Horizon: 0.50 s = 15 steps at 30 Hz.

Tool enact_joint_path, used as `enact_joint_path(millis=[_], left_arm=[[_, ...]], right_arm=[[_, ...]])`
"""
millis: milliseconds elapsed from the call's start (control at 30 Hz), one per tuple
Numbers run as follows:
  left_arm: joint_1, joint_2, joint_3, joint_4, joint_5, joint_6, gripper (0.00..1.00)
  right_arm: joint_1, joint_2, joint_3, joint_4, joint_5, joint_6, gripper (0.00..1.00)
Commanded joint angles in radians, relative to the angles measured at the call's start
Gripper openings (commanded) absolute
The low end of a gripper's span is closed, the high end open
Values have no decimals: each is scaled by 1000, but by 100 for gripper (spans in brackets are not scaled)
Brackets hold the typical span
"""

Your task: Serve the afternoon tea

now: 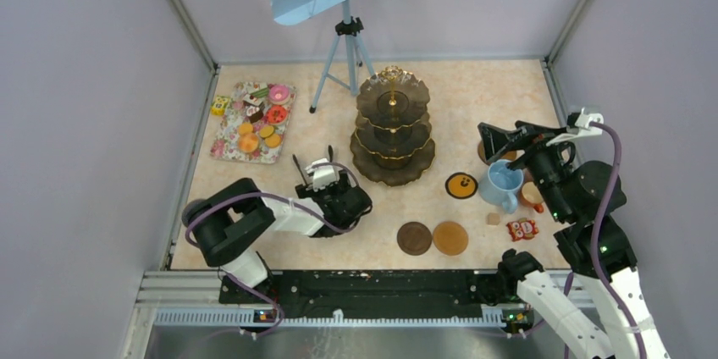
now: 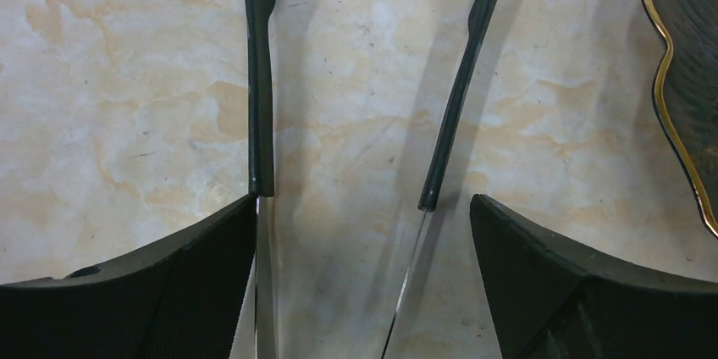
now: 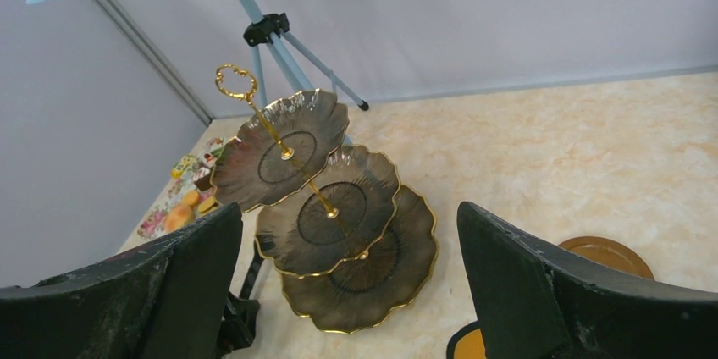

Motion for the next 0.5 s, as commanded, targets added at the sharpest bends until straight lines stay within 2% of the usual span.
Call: enact_joint_path(millis=[0, 367, 467], left_arm=[[-28, 81, 30, -215, 49, -219, 96], [38, 112, -6, 20, 31, 6, 81], [40, 95, 9, 19, 25, 55, 74]], right_arm=[[11, -20, 4, 17, -5, 12, 95], [11, -47, 4, -13, 9, 10, 95], [11, -50, 4, -16, 18, 7, 95]])
